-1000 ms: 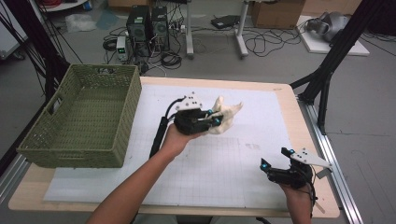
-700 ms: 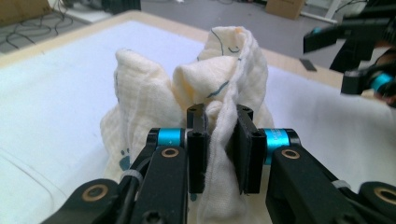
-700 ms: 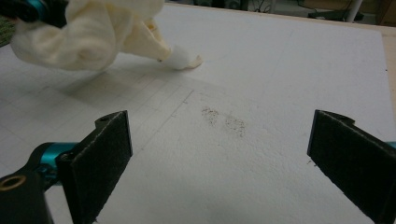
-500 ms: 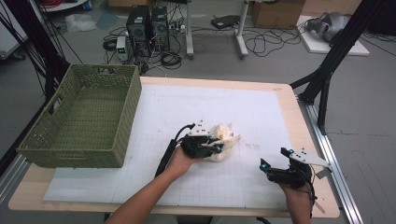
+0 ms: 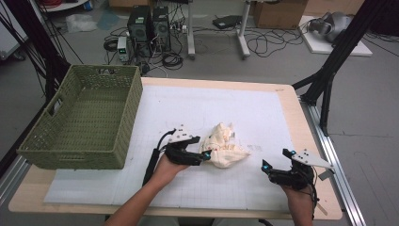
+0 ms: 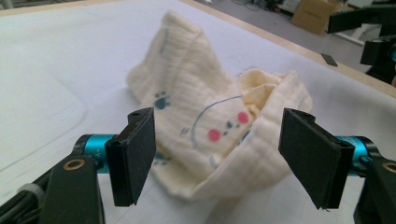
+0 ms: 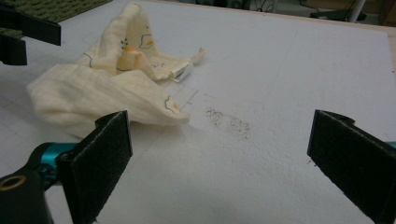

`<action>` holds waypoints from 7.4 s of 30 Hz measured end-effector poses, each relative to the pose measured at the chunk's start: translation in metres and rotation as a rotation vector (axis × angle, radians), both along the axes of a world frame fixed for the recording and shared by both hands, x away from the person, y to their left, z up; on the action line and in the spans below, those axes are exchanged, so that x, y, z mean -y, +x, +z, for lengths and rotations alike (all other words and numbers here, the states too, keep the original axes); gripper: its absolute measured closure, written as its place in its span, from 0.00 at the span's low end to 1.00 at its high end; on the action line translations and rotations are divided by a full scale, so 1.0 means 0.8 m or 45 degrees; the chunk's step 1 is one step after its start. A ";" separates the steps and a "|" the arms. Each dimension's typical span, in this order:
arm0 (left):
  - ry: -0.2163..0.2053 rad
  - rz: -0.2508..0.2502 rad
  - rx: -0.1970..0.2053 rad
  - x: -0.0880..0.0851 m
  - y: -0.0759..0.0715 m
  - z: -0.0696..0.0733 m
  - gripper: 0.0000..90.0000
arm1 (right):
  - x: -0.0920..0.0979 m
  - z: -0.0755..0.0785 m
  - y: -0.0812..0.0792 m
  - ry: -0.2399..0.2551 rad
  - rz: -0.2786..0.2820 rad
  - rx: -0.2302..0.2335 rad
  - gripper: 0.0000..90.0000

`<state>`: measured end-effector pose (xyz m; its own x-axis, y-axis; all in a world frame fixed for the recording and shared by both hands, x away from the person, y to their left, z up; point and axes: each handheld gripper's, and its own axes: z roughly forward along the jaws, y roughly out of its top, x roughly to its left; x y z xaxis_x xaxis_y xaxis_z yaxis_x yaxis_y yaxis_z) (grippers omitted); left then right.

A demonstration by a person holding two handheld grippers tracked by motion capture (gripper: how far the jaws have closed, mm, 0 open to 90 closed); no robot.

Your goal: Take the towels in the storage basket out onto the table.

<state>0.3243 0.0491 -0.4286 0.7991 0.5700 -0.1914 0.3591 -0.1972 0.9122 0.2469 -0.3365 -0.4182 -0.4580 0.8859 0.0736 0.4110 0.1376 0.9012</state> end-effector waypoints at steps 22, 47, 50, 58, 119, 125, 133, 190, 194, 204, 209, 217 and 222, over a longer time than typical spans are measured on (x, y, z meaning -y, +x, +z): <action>-0.023 0.158 0.055 -0.069 -0.014 -0.010 0.25 | -0.045 0.013 0.050 -0.015 0.110 -0.010 0.11; -0.017 0.191 0.034 -0.078 -0.016 -0.015 0.26 | -0.109 -0.030 0.065 -0.129 0.499 -0.274 0.74; -0.009 0.191 0.035 -0.078 -0.016 -0.015 0.26 | -0.106 -0.022 0.055 -0.148 0.523 -0.241 0.82; -0.016 0.216 0.039 -0.083 -0.014 -0.014 0.27 | -0.088 0.003 0.023 -0.251 0.459 -0.119 0.80; 0.253 0.144 0.051 -0.047 0.016 -0.001 0.91 | -0.027 0.003 0.023 -0.001 0.136 -0.037 0.42; 0.209 0.239 0.053 -0.086 -0.001 -0.005 0.91 | -0.039 0.002 0.025 -0.017 0.152 -0.043 0.42; 0.166 0.309 0.030 -0.112 -0.015 -0.009 0.91 | -0.053 -0.006 0.031 -0.060 0.164 -0.073 0.43; 0.155 0.318 0.026 -0.117 -0.019 -0.017 0.89 | -0.212 -0.013 0.048 -0.186 0.547 -0.130 0.97; 0.155 0.321 0.026 -0.117 -0.019 -0.018 0.89 | -0.190 -0.003 0.048 -0.188 0.490 -0.105 0.97; 0.157 0.324 0.018 -0.116 -0.018 -0.019 0.89 | -0.077 0.003 0.036 -0.252 0.223 -0.212 0.97; 0.166 0.305 0.007 -0.110 -0.017 -0.022 0.89 | -0.059 -0.006 0.031 -0.332 0.176 -0.281 0.93; 0.159 0.332 -0.001 -0.111 -0.015 -0.023 0.80 | -0.049 0.024 0.020 -0.123 0.082 -0.081 0.58; 0.162 0.317 -0.002 -0.110 -0.016 -0.023 0.83 | -0.068 0.022 0.025 -0.119 0.149 -0.051 0.53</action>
<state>0.3116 0.1369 -0.4473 0.6311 0.7684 -0.1066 0.4119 -0.2155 0.8854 0.2669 -0.2823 -0.4004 -0.5572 0.8303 0.0133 0.4224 0.2697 0.8653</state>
